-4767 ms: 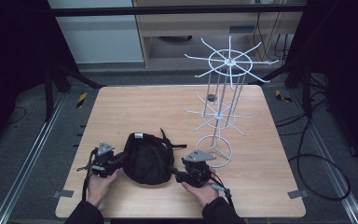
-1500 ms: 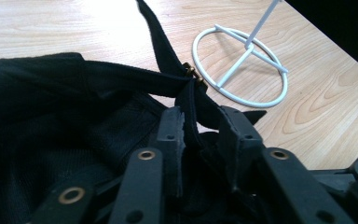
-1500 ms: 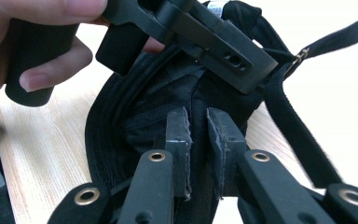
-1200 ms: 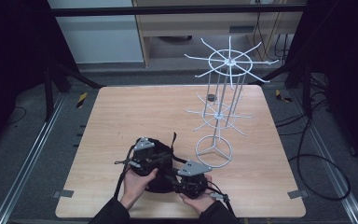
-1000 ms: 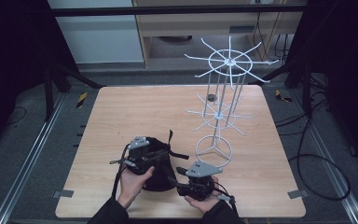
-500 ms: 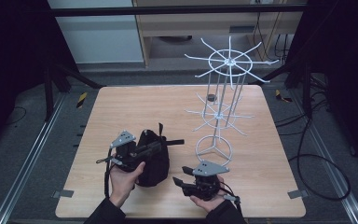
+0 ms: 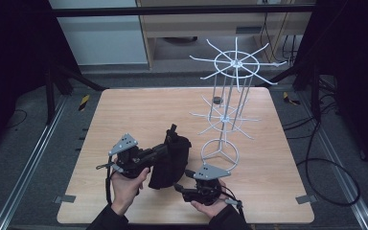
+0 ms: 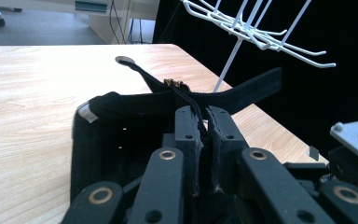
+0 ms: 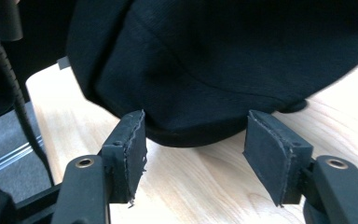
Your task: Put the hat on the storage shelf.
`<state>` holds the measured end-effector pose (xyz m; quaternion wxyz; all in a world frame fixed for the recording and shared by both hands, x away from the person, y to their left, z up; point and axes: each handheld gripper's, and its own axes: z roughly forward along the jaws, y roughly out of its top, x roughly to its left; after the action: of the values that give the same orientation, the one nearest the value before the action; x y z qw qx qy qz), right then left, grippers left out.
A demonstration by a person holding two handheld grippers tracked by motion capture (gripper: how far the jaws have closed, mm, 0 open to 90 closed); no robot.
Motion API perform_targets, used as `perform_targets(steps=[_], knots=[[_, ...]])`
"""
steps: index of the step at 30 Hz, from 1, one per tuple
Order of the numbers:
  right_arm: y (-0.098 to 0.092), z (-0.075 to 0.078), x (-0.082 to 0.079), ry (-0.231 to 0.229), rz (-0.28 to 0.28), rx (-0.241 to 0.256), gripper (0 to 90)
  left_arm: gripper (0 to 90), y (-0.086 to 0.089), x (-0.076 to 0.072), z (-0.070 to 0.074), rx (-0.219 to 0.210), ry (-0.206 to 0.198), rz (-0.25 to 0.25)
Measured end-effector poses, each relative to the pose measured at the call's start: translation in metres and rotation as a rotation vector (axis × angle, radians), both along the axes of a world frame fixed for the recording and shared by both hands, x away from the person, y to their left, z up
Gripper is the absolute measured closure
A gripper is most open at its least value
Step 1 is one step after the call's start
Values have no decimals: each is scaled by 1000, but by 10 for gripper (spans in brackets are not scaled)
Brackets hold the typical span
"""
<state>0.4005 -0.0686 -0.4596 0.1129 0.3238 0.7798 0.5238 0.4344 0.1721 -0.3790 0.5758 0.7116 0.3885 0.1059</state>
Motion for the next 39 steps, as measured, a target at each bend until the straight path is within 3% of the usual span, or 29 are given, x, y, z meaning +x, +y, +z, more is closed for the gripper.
perform_targets(steps=[11,16,21,24,28,29,30,31,36,37,38,39], knots=[[-13,4,7,-5,-86,39,402,829,-1,-1,0,-3,-7,-4],[-8,0,12,16,-92,43,384,829,-7,-6,-1,-2,-26,-24],[-4,-7,17,71,-93,56,376,830,-11,-11,1,-8,-55,-39],[-4,-10,18,113,-82,71,444,831,-13,-12,2,-15,-60,-51],[-2,-13,19,168,-68,97,672,831,-15,-14,1,-17,-66,-72],[-3,-13,19,161,-65,85,811,831,-16,-14,1,-17,-67,-75],[-3,-13,19,161,-65,85,811,831,-16,-15,2,-17,-67,-76],[-6,-12,19,155,-65,92,883,831,-16,-15,2,-17,-71,-74],[-13,-4,15,114,-94,67,891,830,-8,-14,2,-23,-81,-57],[-18,1,14,71,-104,52,891,829,-6,-14,2,-23,-82,-49],[-18,1,14,71,-104,52,891,829,-4,-14,2,-22,-83,-44],[-22,8,11,25,-121,24,892,829,0,-14,1,-19,-84,-35]])
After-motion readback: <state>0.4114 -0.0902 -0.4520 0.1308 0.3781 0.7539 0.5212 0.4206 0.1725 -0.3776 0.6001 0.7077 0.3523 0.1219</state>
